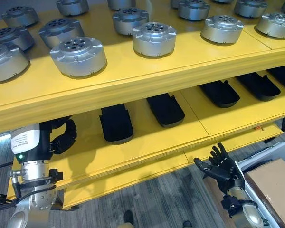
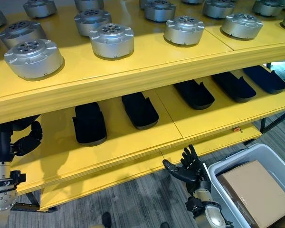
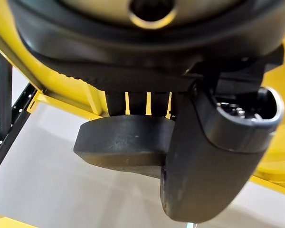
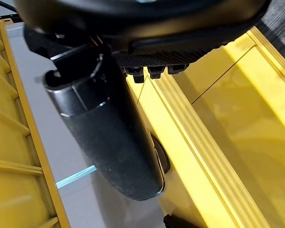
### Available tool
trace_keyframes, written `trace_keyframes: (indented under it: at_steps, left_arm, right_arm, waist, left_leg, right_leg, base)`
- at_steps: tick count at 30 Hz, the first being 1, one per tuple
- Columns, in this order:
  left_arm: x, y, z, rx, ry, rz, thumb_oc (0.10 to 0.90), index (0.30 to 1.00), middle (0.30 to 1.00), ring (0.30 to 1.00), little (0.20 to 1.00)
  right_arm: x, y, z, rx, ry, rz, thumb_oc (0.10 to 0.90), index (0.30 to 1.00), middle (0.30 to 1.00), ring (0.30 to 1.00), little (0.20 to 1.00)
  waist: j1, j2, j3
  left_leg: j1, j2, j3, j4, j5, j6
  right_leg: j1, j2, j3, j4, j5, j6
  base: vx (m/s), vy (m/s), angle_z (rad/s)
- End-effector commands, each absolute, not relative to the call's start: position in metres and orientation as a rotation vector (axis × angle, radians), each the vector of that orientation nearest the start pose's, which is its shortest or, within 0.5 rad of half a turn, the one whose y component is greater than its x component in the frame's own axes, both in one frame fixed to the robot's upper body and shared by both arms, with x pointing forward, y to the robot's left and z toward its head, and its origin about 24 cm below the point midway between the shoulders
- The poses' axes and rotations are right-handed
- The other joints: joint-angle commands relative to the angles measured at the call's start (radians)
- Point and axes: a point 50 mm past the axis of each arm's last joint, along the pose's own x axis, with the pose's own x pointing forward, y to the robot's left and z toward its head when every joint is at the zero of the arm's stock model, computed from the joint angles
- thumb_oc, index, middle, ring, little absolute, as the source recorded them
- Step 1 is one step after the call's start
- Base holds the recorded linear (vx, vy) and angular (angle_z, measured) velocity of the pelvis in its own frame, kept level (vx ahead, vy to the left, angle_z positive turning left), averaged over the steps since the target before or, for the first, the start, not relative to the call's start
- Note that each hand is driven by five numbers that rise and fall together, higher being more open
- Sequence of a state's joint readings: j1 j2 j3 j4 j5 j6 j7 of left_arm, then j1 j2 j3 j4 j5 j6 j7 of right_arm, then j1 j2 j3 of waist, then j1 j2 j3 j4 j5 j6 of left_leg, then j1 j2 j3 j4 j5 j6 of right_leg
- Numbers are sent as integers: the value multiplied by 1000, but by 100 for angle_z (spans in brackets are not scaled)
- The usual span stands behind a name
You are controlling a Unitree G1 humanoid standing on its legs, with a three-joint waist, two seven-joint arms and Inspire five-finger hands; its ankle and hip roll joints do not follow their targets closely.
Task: Move parts from the plastic box to the shelf.
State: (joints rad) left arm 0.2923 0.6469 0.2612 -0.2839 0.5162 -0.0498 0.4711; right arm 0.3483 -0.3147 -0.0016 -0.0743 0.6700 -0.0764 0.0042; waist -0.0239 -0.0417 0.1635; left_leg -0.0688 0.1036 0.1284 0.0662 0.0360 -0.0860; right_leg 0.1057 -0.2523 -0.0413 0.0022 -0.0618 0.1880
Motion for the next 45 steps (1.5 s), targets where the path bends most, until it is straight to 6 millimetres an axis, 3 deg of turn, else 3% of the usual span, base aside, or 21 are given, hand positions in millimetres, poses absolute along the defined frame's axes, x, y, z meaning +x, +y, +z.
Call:
trace_keyframes:
  at_steps: [1,2,3,5,8,9,10,11,13,18,25,26,27,28,29,31,32,34,37,39,45]
  left_arm:
    - [190,293,199,1217,-680,692,400,300,300,300,300]
    - [190,293,199,1217,-681,693,400,300,300,300,300]
    - [192,290,200,1210,-695,679,400,300,300,300,300]
    - [192,289,201,1202,-704,677,400,300,300,300,300]
    - [192,287,199,1179,-699,681,400,300,300,300,300]
    - [192,287,199,1179,-699,681,400,300,300,300,300]
    - [194,287,193,1175,-666,663,400,300,300,300,300]
    - [194,286,191,1184,-650,647,400,300,300,300,300]
    - [194,286,187,1173,-623,640,400,300,300,300,300]
    - [193,284,178,1180,-593,619,400,300,300,300,300]
    - [193,281,164,1136,-539,584,400,300,300,300,300]
    - [196,277,164,1114,-545,569,400,300,300,300,300]
    - [197,276,164,1098,-549,569,400,300,300,300,300]
    - [197,277,164,1097,-549,569,400,300,300,300,300]
    - [195,278,162,1091,-542,580,400,300,300,300,300]
    - [194,279,160,1086,-532,589,400,300,300,300,300]
    - [194,279,160,1086,-531,589,400,300,300,300,300]
    - [190,283,161,1063,-531,632,400,300,300,300,300]
    - [191,282,162,1063,-545,639,400,300,300,300,300]
    - [198,278,164,1101,-552,605,400,300,300,300,300]
    - [203,268,164,1080,-578,537,400,300,300,300,300]
  right_arm:
    - [194,-230,46,297,-48,-74,900,1000,1000,1000,1000]
    - [195,-230,47,297,-50,-74,900,1000,1000,1000,1000]
    - [197,-229,46,297,-51,-75,900,1000,1000,1000,1000]
    - [200,-227,48,291,-59,-68,900,1000,1000,1000,1000]
    - [206,-221,48,282,-60,-39,900,1000,1000,1000,1000]
    - [206,-221,48,282,-60,-39,900,1000,1000,1000,1000]
    - [206,-220,47,285,-58,-20,900,1000,1000,1000,1000]
    - [207,-218,49,285,-62,-5,900,1000,1000,1000,1000]
    - [207,-216,48,299,-60,9,900,1000,1000,1000,1000]
    - [203,-217,48,283,-46,15,900,1000,1000,1000,1000]
    - [199,-225,51,279,-59,-23,900,1000,1000,1000,1000]
    - [198,-228,53,273,-68,-30,900,1000,1000,1000,1000]
    - [199,-231,55,262,-73,-38,900,1000,1000,1000,1000]
    - [199,-231,55,261,-73,-38,900,1000,1000,1000,1000]
    - [199,-231,54,263,-64,-42,900,1000,1000,1000,1000]
    - [198,-231,53,270,-58,-45,900,1000,1000,1000,1000]
    - [198,-231,52,270,-57,-45,900,1000,1000,1000,1000]
    - [195,-233,52,284,-59,-61,900,1000,1000,1000,1000]
    - [195,-233,53,299,-63,-56,900,1000,1000,1000,1000]
    - [193,-237,52,293,-64,-86,900,1000,1000,1000,1000]
    - [187,-242,47,324,-56,-151,900,1000,1000,1000,1000]
  waist:
    - [-16,-25,-64]
    - [-13,-26,-67]
    - [-20,-15,-56]
    - [-18,-3,-46]
    - [3,27,-28]
    - [2,27,-28]
    - [-25,28,-20]
    - [-20,20,-19]
    - [-14,12,-22]
    - [-14,6,-37]
    - [-17,14,-26]
    - [-31,10,0]
    - [-43,0,15]
    - [-41,3,17]
    - [-39,-2,12]
    - [-40,-2,6]
    - [-40,-2,4]
    - [-52,32,-6]
    - [-57,57,-9]
    - [-83,85,-27]
    - [-94,87,-31]
  left_leg:
    - [-59,12,-18,147,-131,73]
    - [-62,11,-15,144,-124,74]
    - [-47,-13,-14,130,-138,97]
    - [-41,-20,-4,109,-127,107]
    - [-1,-42,29,56,-125,120]
    - [0,-42,29,55,-125,120]
    - [24,-66,14,15,-102,125]
    - [44,-87,21,-9,-87,124]
    - [66,-99,25,-34,-78,119]
    - [80,-110,23,-45,-70,106]
    - [35,-103,11,63,-59,69]
    - [-14,-75,16,178,-45,42]
    - [-22,-1,38,250,-39,27]
    - [-25,4,38,261,-46,25]
    - [-9,49,9,243,-41,32]
    - [4,86,-9,220,-21,29]
    - [6,86,-9,215,-18,28]
    - [57,249,-80,27,160,-14]
    - [97,279,-121,-67,204,-36]
    - [113,308,-39,-117,184,-71]
    - [87,247,-13,-29,55,-66]
  right_leg:
    - [2,-71,2,80,116,23]
    - [-5,-72,6,80,121,23]
    - [-46,-85,19,141,194,19]
    - [-87,-78,19,175,206,8]
    - [-142,-51,-128,271,113,-23]
    - [-142,-51,-128,272,112,-23]
    - [-207,132,-74,332,-17,-45]
    - [-201,201,-75,308,-63,-75]
    - [-195,252,-97,278,-79,-114]
    - [-123,270,-40,150,-61,-138]
    - [-56,254,-90,64,-38,-161]
    - [-49,247,-110,78,-48,-178]
    - [-53,232,-117,95,-58,-190]
    - [-53,236,-116,99,-60,-191]
    - [-60,225,-109,111,-67,-186]
    - [-67,220,-105,122,-73,-182]
    - [-69,220,-105,124,-74,-182]
    - [-123,198,-95,215,-106,-160]
    - [-191,192,-83,314,-138,-153]
    - [-215,168,-106,368,-164,-141]
    - [-152,92,-116,307,-120,-94]
  base:
    - [4,206,-1]
    - [-21,241,-4]
    - [-58,267,-9]
    - [-58,242,-9]
    - [-26,233,-33]
    - [-1,227,-47]
    - [28,188,-35]
    - [29,212,-16]
    - [4,58,-2]
    - [-17,-37,3]
    - [-49,-80,16]
    - [-159,-64,68]
    - [-157,-62,83]
    - [-83,32,65]
    - [-15,41,37]
    - [-1,45,-8]
    - [49,114,-8]
    - [45,255,12]
    - [-27,212,-3]
    - [-17,295,-24]
    - [56,210,26]
